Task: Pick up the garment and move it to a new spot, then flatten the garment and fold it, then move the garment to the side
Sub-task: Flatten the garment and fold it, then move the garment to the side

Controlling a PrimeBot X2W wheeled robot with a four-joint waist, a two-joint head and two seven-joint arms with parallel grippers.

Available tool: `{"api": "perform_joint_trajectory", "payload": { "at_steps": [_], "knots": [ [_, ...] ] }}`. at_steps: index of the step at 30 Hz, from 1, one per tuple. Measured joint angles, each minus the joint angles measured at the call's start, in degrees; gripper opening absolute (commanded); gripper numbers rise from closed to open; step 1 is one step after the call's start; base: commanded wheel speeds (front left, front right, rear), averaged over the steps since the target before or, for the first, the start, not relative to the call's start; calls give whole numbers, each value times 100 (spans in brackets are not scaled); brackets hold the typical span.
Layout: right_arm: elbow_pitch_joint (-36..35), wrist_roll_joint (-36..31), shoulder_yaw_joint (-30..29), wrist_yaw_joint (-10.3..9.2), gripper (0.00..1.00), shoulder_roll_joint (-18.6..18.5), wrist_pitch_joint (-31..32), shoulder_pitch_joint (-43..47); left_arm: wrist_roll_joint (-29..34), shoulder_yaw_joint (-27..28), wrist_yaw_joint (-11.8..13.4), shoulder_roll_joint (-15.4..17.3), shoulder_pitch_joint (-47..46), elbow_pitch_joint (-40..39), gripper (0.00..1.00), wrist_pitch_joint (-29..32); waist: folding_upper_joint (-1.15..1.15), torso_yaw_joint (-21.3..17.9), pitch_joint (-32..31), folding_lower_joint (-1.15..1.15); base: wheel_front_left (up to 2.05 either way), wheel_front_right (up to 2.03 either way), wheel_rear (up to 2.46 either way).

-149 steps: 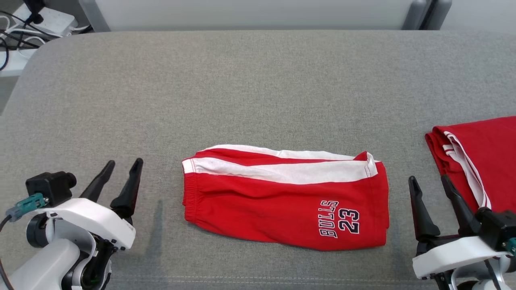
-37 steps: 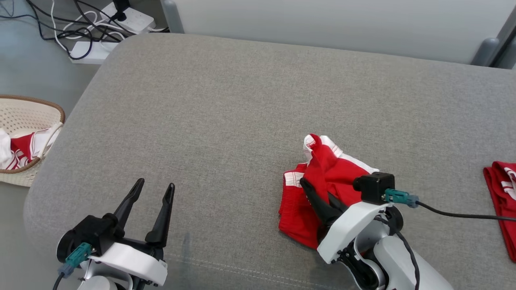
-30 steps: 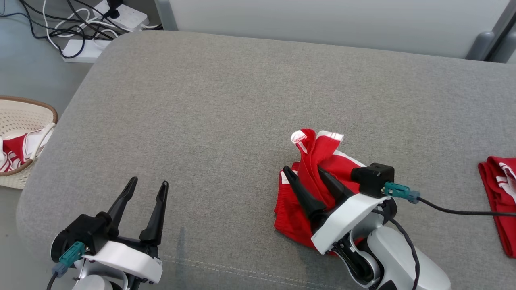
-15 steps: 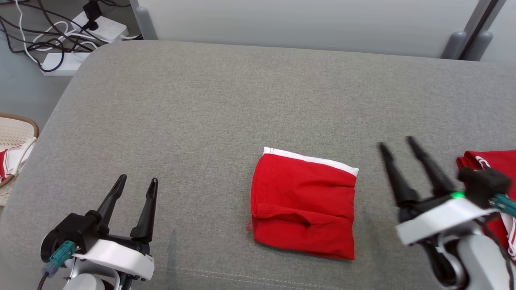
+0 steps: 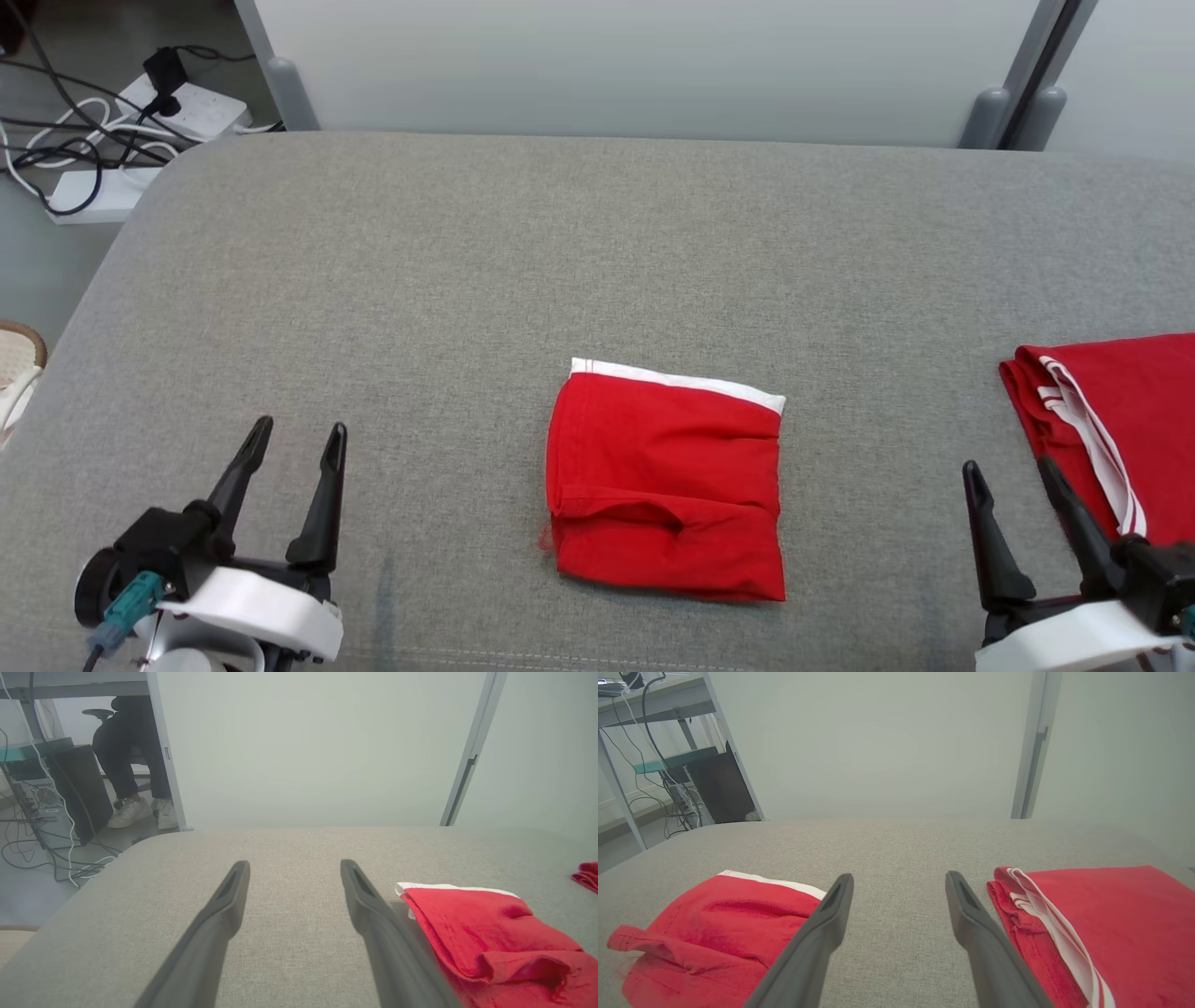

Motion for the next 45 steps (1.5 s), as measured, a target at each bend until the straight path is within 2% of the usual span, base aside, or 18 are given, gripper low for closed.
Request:
{"api": "perform_joint_trajectory", "payload": {
  "at_steps": [10,16,21,27,35,36,37,41,45],
  "knots": [
    [36,-1,-2,0,100,125,-10,137,-2,20,60,31,208,-3,100,2,0,-23,-136,0,0,0,0],
    [434,255,220,0,100,68,111,-60,-4,-42,59,31,198,-65,100,26,0,127,-75,0,0,0,0],
    [1368,713,861,0,100,-156,472,-773,-4,-170,51,11,138,-100,100,26,0,350,28,0,0,0,0],
    [2425,1540,1640,0,100,-247,806,-1462,-44,-270,7,-48,-59,-49,100,24,0,708,169,0,0,0,0],
    [2984,2770,2338,0,100,-275,1216,-1978,-45,-283,-19,-90,-71,51,100,18,0,969,350,0,0,0,0],
    [3005,2861,2426,0,47,-285,1220,-2039,-45,-281,-19,-92,-73,54,100,18,0,968,358,0,0,0,0],
    [3030,2947,2506,0,0,-301,1218,-2083,-45,-277,-19,-99,-73,58,100,18,0,963,360,0,0,0,0],
    [3069,2949,2824,0,0,-487,985,-2198,-45,-248,-19,-110,-73,57,100,16,0,871,361,0,0,0,0],
    [3061,2861,2887,0,0,-633,554,-2253,-44,-236,-19,-114,-73,26,100,16,0,649,374,0,0,0,0]
  ]
}}
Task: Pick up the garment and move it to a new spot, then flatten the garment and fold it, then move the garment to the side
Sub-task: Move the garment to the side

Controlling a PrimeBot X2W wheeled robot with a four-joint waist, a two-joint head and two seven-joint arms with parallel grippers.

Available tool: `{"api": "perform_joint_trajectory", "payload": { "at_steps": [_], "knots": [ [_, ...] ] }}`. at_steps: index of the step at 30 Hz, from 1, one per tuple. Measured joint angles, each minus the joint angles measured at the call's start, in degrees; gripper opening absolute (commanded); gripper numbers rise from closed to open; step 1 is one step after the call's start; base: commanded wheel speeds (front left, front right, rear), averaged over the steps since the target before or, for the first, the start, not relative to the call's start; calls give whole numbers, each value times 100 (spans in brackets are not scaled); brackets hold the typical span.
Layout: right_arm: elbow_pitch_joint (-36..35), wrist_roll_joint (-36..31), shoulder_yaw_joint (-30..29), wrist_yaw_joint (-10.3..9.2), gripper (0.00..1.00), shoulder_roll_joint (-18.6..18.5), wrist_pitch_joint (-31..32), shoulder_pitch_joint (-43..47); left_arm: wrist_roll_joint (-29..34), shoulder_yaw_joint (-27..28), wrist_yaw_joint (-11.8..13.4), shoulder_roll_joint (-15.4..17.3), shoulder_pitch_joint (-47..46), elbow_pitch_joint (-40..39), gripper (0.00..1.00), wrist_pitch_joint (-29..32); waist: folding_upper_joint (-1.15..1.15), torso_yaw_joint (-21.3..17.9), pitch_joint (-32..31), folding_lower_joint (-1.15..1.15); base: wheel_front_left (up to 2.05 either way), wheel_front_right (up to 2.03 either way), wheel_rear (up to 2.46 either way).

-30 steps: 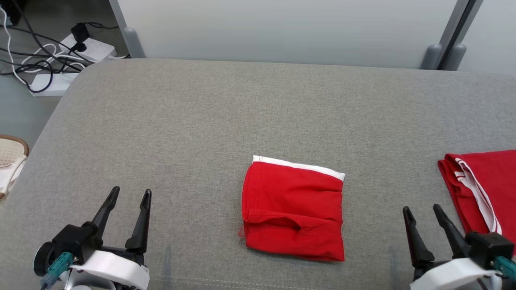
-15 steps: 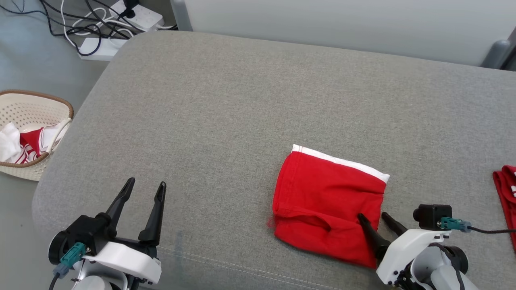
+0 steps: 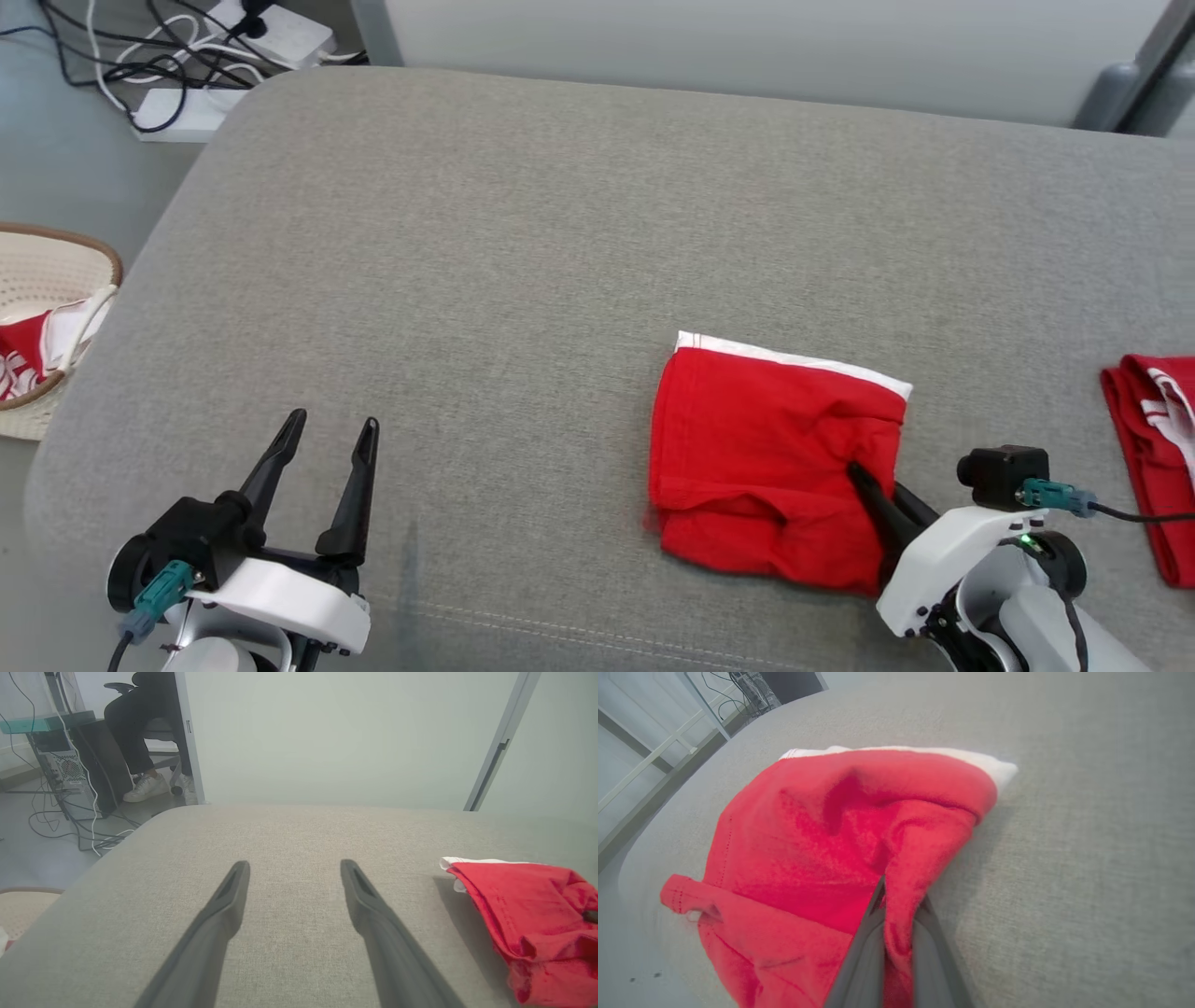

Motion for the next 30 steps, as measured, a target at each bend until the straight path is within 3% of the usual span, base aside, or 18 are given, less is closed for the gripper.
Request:
{"api": "perform_joint_trajectory", "payload": {
  "at_steps": [9,17,21,22,27,30],
  "knots": [
    [-290,-608,-560,0,0,-348,-464,369,0,26,-25,112,-93,-105,100,-1,0,-863,116,0,0,0,0],
    [-1282,-1499,-1015,1,0,-559,-91,580,0,22,-25,175,-309,-349,100,-11,0,-1790,395,0,0,0,0],
    [-2167,-1997,-977,2,0,-1145,525,192,0,-31,-26,164,-592,-422,100,-7,0,-1918,657,0,0,0,0],
    [-2167,-1997,-977,2,0,-1145,525,192,0,-31,-26,164,-592,-422,100,-7,0,-1918,657,0,0,0,0],
    [-2752,-2085,-808,2,0,-2035,1245,-511,0,-70,-31,163,-609,-428,100,-7,0,-1920,824,0,0,0,0],
    [-2709,-1937,-633,2,0,-2702,1661,-977,-1,-113,-33,149,-771,-427,100,-8,0,-1857,951,0,0,0,0]
  ]
}}
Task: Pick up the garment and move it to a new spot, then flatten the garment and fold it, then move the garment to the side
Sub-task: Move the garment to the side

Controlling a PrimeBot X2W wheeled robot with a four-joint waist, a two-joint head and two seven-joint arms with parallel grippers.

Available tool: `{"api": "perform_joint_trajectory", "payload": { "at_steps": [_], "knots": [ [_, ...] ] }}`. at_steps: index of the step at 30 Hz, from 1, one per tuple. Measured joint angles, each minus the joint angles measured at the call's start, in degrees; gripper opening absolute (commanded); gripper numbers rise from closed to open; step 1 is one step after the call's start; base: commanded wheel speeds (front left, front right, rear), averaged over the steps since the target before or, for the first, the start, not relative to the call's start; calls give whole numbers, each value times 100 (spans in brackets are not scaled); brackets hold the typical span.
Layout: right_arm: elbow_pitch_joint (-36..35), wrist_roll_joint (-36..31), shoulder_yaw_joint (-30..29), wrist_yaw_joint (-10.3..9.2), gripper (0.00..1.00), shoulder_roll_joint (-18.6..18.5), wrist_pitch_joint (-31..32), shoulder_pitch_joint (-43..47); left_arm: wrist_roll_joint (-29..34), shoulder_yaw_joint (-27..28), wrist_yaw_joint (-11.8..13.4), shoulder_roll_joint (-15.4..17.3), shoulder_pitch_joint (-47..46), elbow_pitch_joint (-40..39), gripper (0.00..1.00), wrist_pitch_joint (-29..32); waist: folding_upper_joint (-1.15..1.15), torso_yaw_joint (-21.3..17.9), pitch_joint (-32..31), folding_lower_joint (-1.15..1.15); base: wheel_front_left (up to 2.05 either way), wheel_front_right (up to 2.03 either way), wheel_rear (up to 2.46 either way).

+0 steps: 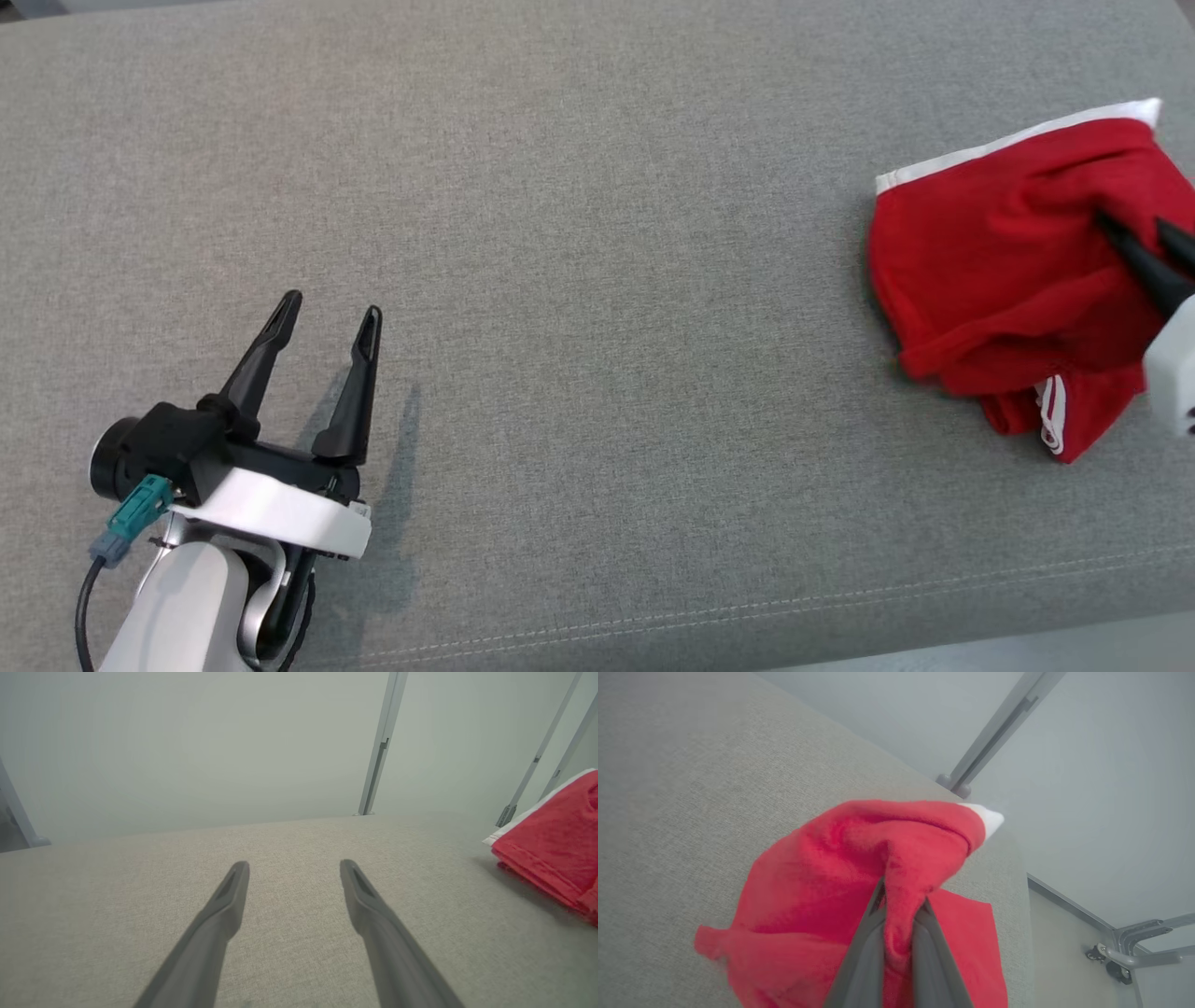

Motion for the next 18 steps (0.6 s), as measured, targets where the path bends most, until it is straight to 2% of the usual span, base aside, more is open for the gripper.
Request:
{"api": "perform_joint_trajectory", "payload": {
  "at_steps": [4,7,9,10,11,12,13,18],
  "knots": [
    [460,218,76,0,0,-517,121,-346,-1,-33,-47,-29,-122,4,100,-1,0,91,166,0,0,0,0],
    [872,177,178,1,0,-720,94,-530,-3,-37,-51,-25,-192,11,100,-8,0,165,301,0,0,0,0],
    [1206,105,191,1,0,-726,68,-631,-5,-44,-98,-23,-244,29,100,-8,0,210,392,0,0,0,0],
    [1365,33,208,1,13,-721,42,-680,-10,-44,-100,-19,-280,31,100,-8,0,231,435,0,0,0,0],
    [1539,-21,181,1,35,-701,-5,-702,-10,-46,-101,-22,-308,32,100,-8,0,254,474,0,0,0,0],
    [1762,-107,93,1,71,-648,-73,-724,-11,-49,-118,-21,-332,38,100,-8,0,278,511,0,0,0,0],
    [2003,-218,-9,1,100,-589,-119,-757,-11,-55,-141,-19,-364,48,100,-9,0,302,544,0,0,0,0],
    [2895,-671,-522,1,100,-141,-525,-787,-26,-60,-144,-25,-402,88,100,-9,0,409,604,0,0,0,0]
  ]
}}
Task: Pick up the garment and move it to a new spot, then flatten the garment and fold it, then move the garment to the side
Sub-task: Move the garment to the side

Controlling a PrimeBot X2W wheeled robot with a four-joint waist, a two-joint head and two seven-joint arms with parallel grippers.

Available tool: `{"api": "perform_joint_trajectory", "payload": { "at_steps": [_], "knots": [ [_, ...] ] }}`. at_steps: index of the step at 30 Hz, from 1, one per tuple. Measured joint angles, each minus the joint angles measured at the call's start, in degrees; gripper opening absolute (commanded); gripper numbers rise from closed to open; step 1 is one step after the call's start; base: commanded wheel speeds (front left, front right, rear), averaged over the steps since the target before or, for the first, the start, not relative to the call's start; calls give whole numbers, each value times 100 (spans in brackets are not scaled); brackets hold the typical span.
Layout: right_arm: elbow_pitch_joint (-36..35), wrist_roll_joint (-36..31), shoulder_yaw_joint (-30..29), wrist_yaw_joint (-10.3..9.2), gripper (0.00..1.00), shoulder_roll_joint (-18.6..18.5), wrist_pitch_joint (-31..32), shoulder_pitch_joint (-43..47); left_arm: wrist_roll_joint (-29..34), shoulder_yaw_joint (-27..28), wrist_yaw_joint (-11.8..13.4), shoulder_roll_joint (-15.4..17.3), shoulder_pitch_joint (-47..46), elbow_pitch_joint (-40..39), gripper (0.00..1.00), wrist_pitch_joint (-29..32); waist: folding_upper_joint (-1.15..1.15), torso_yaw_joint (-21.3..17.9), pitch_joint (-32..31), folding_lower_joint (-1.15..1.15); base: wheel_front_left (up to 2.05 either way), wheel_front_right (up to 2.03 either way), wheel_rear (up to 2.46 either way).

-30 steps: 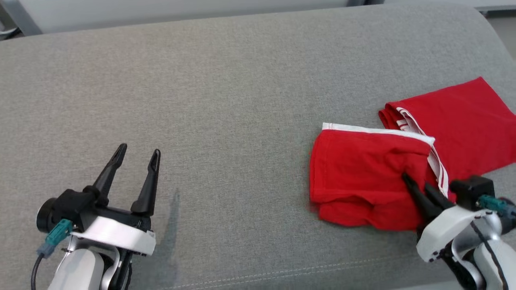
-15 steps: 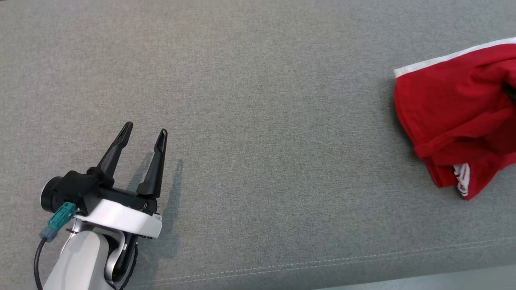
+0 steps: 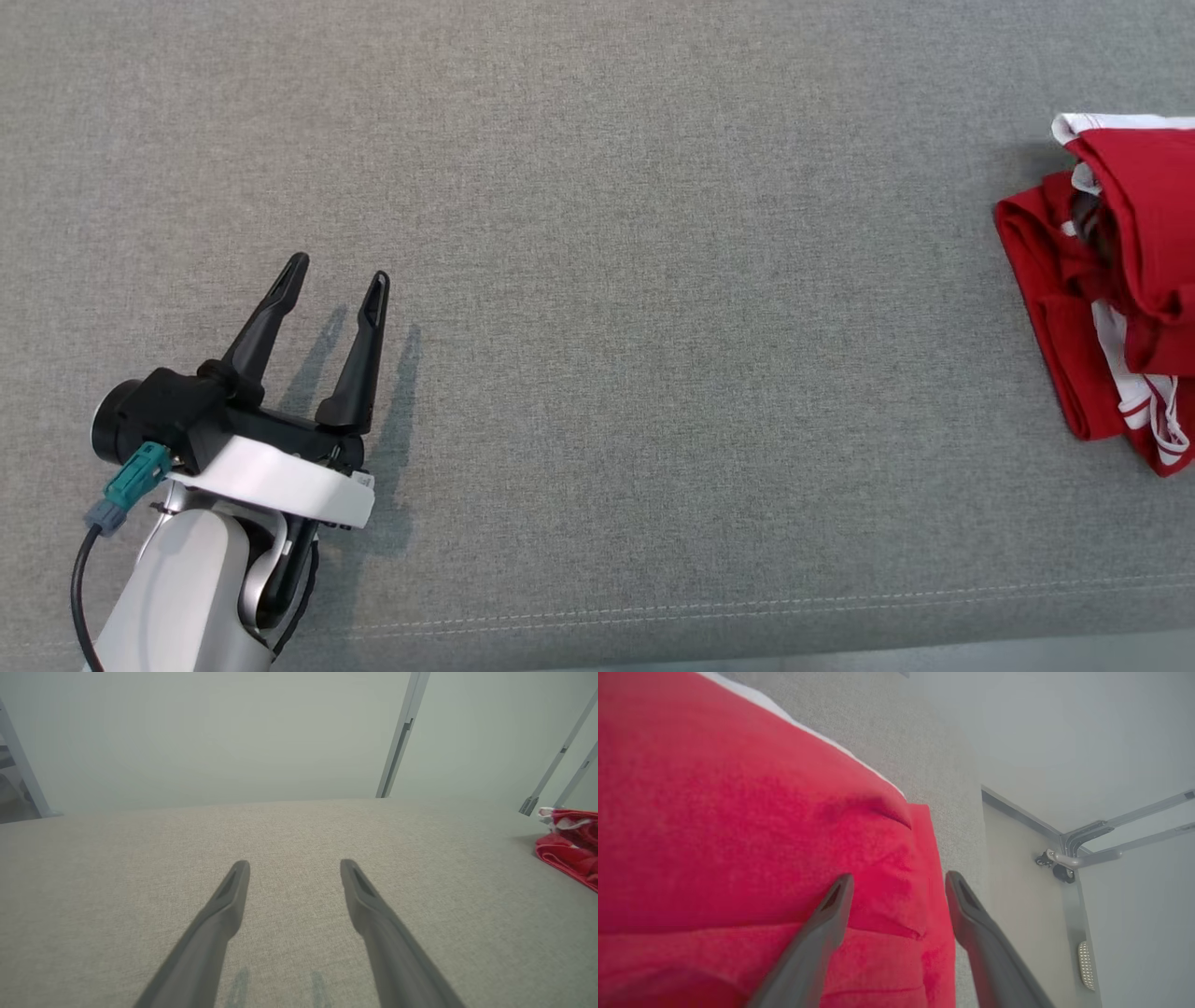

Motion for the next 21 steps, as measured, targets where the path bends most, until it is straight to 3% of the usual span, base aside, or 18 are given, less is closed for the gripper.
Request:
{"api": "perform_joint_trajectory", "payload": {
  "at_steps": [5,11,16,21],
  "knots": [
    [430,-136,-304,0,100,433,-113,124,-33,65,-5,8,8,81,100,0,0,-29,-107,0,0,0,0],
    [364,-175,-1050,0,100,865,-1013,530,-25,149,-5,29,57,147,100,-1,0,-121,-399,0,0,0,0],
    [-565,-162,-1761,-1,100,1462,-1750,990,-24,307,65,162,420,169,100,-1,0,-222,-744,0,0,0,0],
    [-1771,-271,-2019,-1,100,2256,-1841,1698,-30,477,248,200,769,135,100,0,0,-285,-1115,0,0,0,0]
  ]
}}
